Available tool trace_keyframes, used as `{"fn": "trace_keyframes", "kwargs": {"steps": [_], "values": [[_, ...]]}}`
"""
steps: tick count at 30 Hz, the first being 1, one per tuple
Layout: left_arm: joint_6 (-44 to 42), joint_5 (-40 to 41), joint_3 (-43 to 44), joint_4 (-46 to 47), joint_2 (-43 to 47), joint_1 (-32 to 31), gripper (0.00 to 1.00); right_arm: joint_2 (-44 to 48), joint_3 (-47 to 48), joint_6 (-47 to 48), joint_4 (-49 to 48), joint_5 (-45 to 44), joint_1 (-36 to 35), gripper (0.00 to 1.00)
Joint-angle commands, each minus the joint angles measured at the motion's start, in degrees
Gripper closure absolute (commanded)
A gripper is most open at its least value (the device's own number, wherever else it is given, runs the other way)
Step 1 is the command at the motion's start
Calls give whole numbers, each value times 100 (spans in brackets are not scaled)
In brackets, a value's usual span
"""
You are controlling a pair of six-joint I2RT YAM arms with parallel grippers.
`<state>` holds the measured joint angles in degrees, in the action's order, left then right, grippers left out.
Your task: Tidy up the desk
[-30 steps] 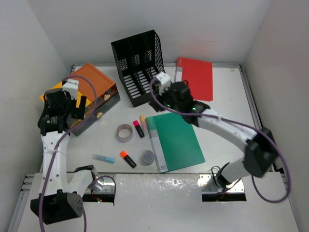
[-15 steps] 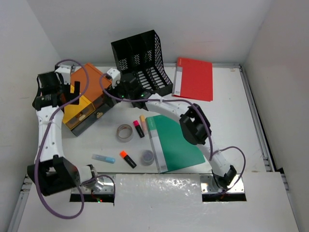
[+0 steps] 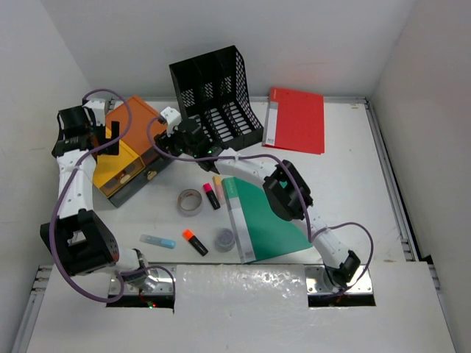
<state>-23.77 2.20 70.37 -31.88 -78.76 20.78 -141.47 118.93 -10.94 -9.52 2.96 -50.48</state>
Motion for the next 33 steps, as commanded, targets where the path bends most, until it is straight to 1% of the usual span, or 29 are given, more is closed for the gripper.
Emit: {"fn": "trace_keyframes", "kwargs": {"steps": [1,6,9,12,13,15,18,19,21,25,26,27,28,30,31,33], "values": [[-84,-35,-14,393,54,41,0,-91,183,-57,-349,-436,-111,34],[-137,-18,-128,480,28,49,0,-179,192,-172,-480,-446,-111,35],[-163,-18,-225,533,19,32,0,-232,165,-215,-621,-411,-120,40],[-224,-35,-295,542,19,32,0,-267,174,-277,-648,-428,-129,51],[-242,-44,-322,542,19,32,0,-267,165,-286,-630,-454,-129,60],[-260,0,-331,525,19,41,0,-285,148,-303,-648,-454,-129,62],[-277,35,-383,525,19,32,0,-267,95,-347,-613,-428,-129,73],[-277,35,-392,525,10,41,0,-232,8,-356,-604,-419,-129,80],[-269,79,-427,551,1,41,0,-74,-185,-365,-665,-323,-129,83],[-251,184,-489,569,-52,32,0,470,-949,-163,-683,-314,-146,87],[-260,219,-515,586,-52,41,0,610,-1343,-137,-692,-314,-155,92],[-251,228,-559,595,-60,41,0,916,-1538,-84,-735,-314,-164,94],[-251,237,-577,604,-60,41,0,1067,-1958,-49,-770,-166,-164,95],[-251,264,-612,621,-95,41,1,1532,-2373,83,-893,-129,-190,96],[-242,272,-621,639,-104,41,0,1665,-2732,118,-929,-112,-199,96],[-225,290,-638,648,-131,49,0,2016,-3041,180,-955,-24,-208,97]]}}
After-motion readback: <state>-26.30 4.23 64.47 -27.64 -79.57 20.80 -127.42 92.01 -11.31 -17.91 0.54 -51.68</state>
